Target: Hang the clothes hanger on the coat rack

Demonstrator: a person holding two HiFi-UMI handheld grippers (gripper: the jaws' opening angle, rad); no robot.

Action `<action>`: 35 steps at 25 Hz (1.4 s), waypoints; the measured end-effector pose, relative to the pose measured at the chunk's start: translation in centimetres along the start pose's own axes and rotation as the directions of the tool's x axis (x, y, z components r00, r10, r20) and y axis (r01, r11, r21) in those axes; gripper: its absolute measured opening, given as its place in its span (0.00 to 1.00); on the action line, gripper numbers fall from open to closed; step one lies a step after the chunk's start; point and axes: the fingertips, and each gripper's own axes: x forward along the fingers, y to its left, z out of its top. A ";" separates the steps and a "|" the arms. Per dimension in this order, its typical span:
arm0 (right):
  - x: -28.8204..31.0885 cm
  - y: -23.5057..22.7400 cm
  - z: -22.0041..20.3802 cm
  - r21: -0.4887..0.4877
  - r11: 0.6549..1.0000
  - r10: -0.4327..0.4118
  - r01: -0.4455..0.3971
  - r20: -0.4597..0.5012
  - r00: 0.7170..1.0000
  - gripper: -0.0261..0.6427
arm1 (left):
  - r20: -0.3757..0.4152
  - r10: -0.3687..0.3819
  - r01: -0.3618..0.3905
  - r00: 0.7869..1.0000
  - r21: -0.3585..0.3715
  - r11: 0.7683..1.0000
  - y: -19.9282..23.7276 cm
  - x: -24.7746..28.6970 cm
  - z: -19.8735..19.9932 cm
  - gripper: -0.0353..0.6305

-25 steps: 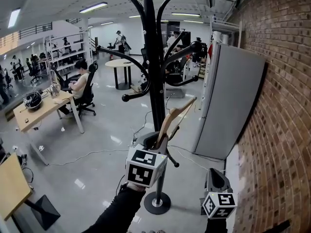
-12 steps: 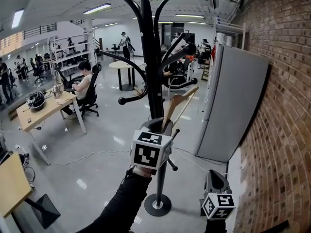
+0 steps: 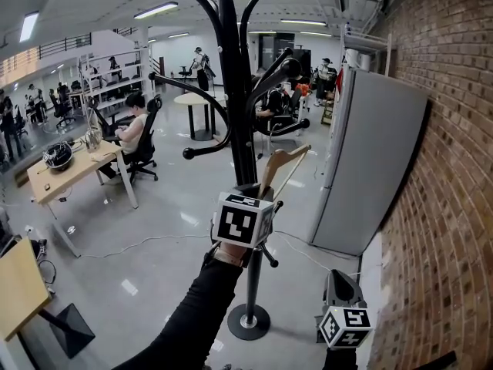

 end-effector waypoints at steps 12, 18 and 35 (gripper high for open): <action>-0.6 0.5 0.2 0.007 1.000 0.005 -0.005 -0.005 1.000 0.05 | -0.025 -0.022 0.022 0.999 -0.036 0.999 -0.6 0.7 -0.6 0.14; -0.7 0.4 0.1 0.005 1.000 0.018 -0.018 -0.002 1.000 0.05 | 0.011 0.015 -0.016 1.000 0.033 0.999 -1.0 0.2 -0.8 0.14; 0.5 2.2 0.6 -0.018 0.998 0.058 -0.059 -0.021 0.998 0.05 | 0.254 -0.004 -0.024 0.967 0.107 0.994 -0.9 -6.6 5.0 0.18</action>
